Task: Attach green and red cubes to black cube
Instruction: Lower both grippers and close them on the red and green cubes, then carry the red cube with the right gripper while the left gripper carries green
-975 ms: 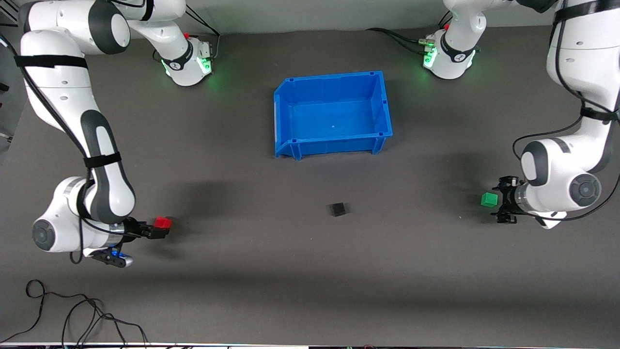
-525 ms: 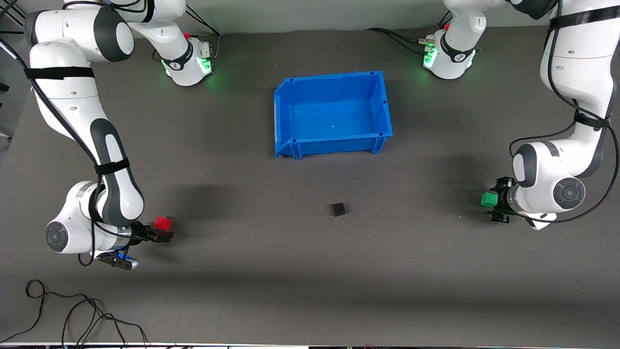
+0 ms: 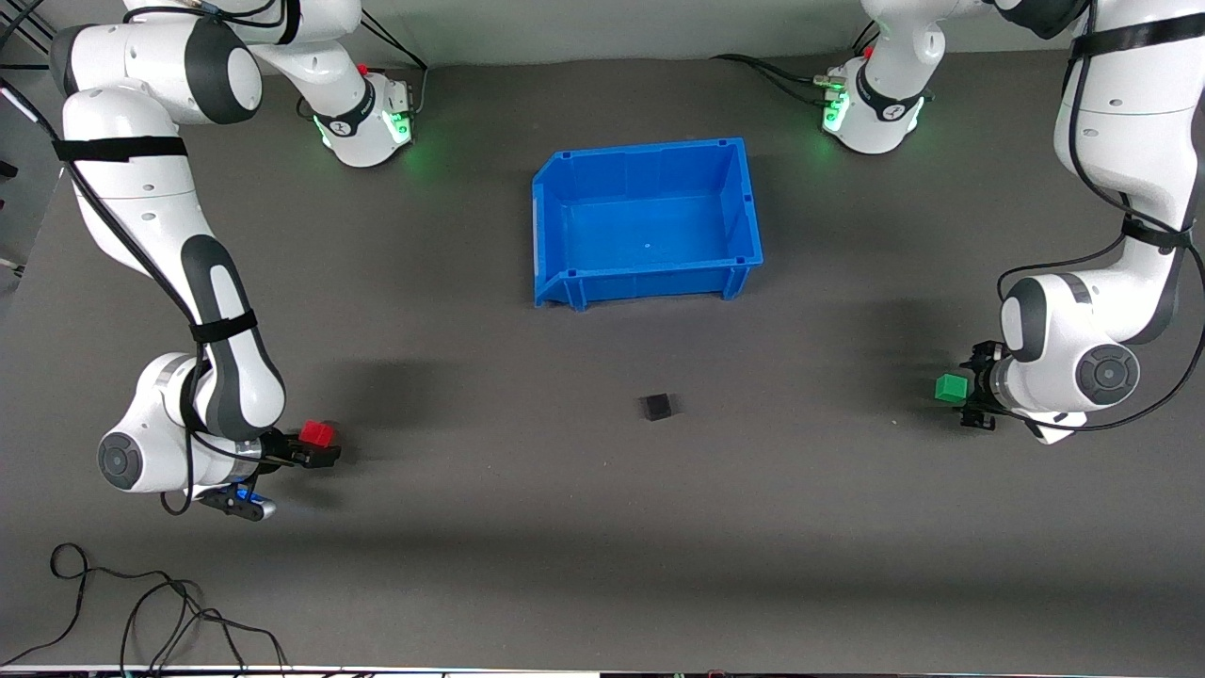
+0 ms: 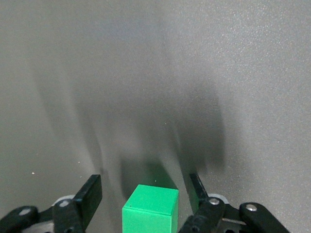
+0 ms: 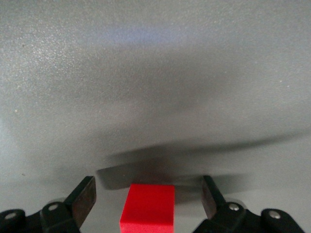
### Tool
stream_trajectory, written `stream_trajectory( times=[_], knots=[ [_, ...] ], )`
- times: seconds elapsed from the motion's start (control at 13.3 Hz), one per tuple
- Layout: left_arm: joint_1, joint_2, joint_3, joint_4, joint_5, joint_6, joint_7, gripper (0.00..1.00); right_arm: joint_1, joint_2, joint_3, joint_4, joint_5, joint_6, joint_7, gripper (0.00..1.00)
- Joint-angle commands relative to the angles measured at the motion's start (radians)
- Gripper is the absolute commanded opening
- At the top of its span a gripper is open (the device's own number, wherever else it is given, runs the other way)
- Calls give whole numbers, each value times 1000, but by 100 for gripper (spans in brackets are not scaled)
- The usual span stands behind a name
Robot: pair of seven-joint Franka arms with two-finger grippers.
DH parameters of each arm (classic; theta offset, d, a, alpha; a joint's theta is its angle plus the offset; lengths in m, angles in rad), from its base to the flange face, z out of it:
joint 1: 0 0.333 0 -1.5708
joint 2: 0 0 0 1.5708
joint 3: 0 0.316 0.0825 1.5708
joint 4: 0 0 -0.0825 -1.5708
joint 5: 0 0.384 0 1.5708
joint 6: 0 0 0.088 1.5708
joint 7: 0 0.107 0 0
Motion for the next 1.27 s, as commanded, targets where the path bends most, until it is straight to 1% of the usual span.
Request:
stream_trajectory(
  times=[0.0,0.07,0.15,0.38,0.45,0.75,0.82,0.9,0.97,1.05,1.12,1.2],
  knots=[
    [0,-28,2,-26,-3,20,6,81,2,-1,-1,5,13,0,14,17],
    [0,-31,1,-29,-11,39,6,79,4,-2,-1,5,11,0,14,3],
    [0,-31,0,-31,-21,44,6,78,4,-4,-1,7,13,0,14,0],
    [0,-33,0,-35,-21,55,6,78,5,-5,0,10,14,0,16,0],
    [0,-33,0,-34,-21,54,6,73,5,-7,0,12,17,-1,17,0],
    [-6,-31,0,-35,-23,57,8,46,4,-13,0,53,21,-13,19,0],
    [-8,-33,0,-41,-21,57,8,41,4,-13,0,67,24,-18,19,0],
    [-6,-33,-1,-43,-21,57,8,37,2,-13,0,85,30,-32,28,0],
    [-8,-33,-1,-43,-21,55,8,32,2,-11,0,94,50,-35,101,0],
    [-8,-33,-1,-41,-21,54,8,22,4,-8,2,102,72,-36,199,0],
    [-5,-34,-1,-41,-23,53,8,13,27,-5,11,102,79,-35,293,0],
    [-3,-39,-1,-41,-23,50,8,6,56,-4,16,102,85,-32,392,0]
  ],
)
